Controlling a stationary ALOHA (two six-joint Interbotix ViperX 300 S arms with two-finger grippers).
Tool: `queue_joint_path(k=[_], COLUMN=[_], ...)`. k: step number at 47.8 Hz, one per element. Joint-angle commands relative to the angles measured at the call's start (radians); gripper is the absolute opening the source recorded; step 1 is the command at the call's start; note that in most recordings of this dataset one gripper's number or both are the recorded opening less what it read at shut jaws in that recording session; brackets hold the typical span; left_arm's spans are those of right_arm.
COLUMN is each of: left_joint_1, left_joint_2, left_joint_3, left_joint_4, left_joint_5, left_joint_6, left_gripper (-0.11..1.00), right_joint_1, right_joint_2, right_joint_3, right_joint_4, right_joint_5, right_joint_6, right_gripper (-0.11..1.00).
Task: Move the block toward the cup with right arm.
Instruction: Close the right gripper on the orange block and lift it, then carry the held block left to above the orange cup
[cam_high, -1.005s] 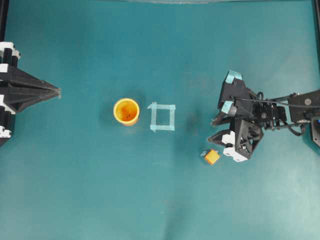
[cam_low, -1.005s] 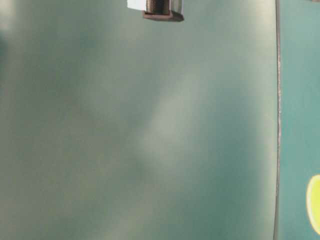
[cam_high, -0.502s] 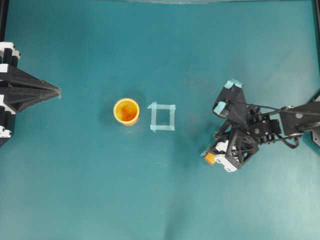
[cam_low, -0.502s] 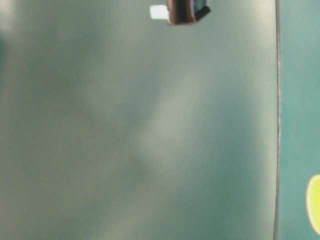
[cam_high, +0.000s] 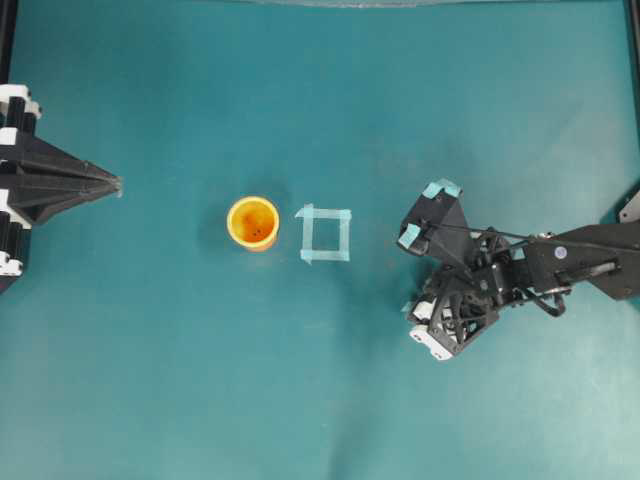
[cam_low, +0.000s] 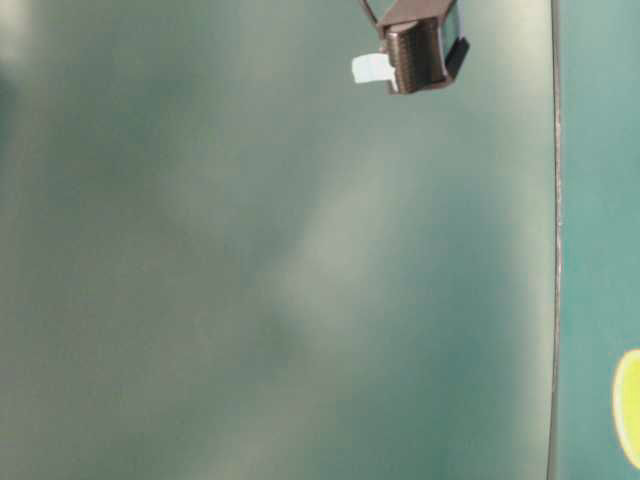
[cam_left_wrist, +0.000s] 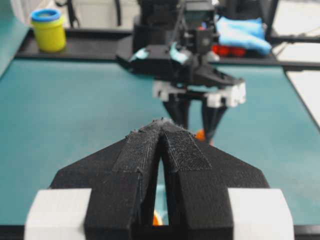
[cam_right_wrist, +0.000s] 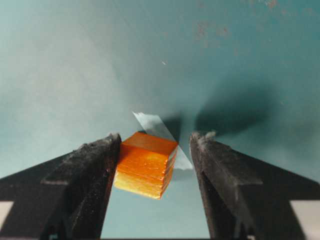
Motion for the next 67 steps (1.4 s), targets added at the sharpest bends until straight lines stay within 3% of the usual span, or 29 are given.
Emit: queue_joint_path(k=[1, 21, 34, 38, 57, 67], left_joint_1=[0.0, 0.0, 0.0, 0.002, 0.002, 0.0], left_joint_2=[0.008, 0.008, 0.008, 0.009, 0.009, 0.009], left_joint_3=[-0.028, -0.026, -0.028, -0.028, -0.028, -0.028], left_joint_4=[0.003, 0.003, 0.003, 0.002, 0.003, 0.002], left_joint_5=[-0.005, -0.003, 0.0, 0.0, 0.0, 0.0], left_joint_6=[-0.002, -0.002, -0.002, -0.002, -0.002, -0.002], left_gripper=[0.0, 0.0, 0.0, 0.0, 0.0, 0.0], right_joint_1=[0.012, 0.051, 0.051, 0.051, 0.034, -0.012], right_joint_2=[-0.014, 0.032, 0.032, 0.02, -0.089, -0.091], right_joint_3=[-0.02, -0.057, -0.061, -0.074, -0.222, -0.304], right_joint_4=[0.0, -0.005, -0.026, -0.06, -0.31, -0.457], right_joint_5=[0.003, 0.031, 0.078, 0.098, 0.333, 0.353], right_joint_6=[0.008, 0.032, 0.028, 0.023, 0.023, 0.023], right_gripper=[0.6, 0.58, 0.41, 0.41, 0.41, 0.41])
